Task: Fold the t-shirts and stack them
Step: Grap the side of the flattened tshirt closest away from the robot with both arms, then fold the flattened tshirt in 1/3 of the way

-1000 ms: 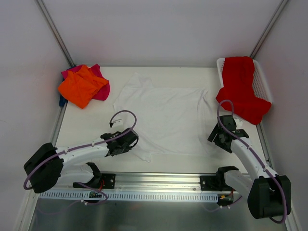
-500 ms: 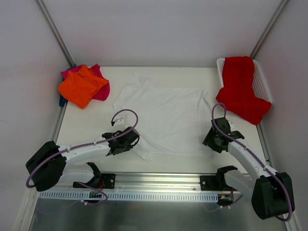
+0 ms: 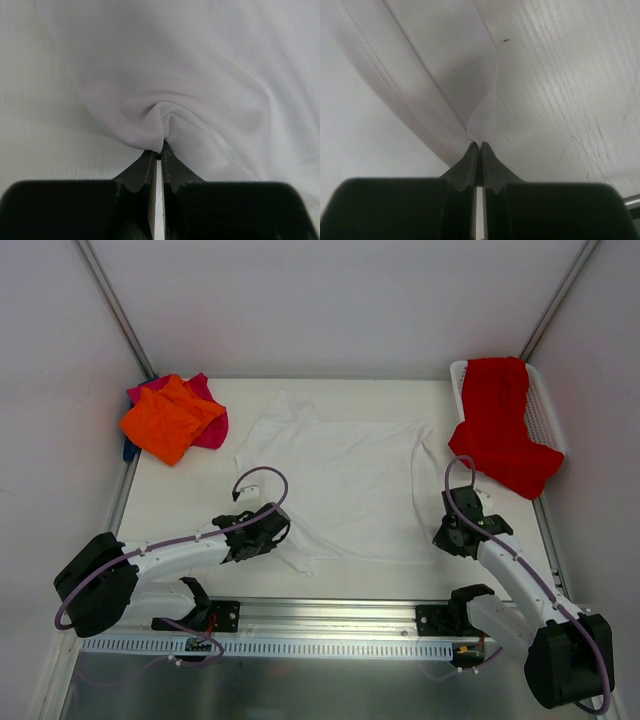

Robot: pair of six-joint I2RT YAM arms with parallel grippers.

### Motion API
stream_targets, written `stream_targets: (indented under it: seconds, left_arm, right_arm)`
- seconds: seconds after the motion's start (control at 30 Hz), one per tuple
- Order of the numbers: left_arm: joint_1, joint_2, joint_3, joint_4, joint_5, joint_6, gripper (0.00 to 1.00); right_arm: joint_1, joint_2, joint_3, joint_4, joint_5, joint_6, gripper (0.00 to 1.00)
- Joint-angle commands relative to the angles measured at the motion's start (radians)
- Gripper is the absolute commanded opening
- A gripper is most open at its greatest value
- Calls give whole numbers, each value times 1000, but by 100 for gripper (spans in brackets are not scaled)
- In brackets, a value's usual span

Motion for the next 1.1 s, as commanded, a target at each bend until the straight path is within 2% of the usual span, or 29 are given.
stream_targets:
  seconds: [0.0,0.2,0.33,0.67,0.8,1.07]
  left_arm:
    - [9,-11,25,-16,26,22,0]
    - [28,-131,42,-31,2,56,0]
    - [65,-169,79,-42,-3,112,0]
    - [130,-154,204,-70,-23,197,0]
    - [177,-132,261,-68,-10,235,0]
    - [294,-33,399,-64,33,309,0]
  right_arm:
    - [4,-67,53,-82,65,8,1]
    - [5,-168,91,-151,119,50,1]
    - [4,-179,125,-182,148,54,1]
    - [-4,-151,174,-212,234,47,0]
    - [-31,-110,222,-208,283,15,1]
    - [-80,2,312,-133,280,-50,1]
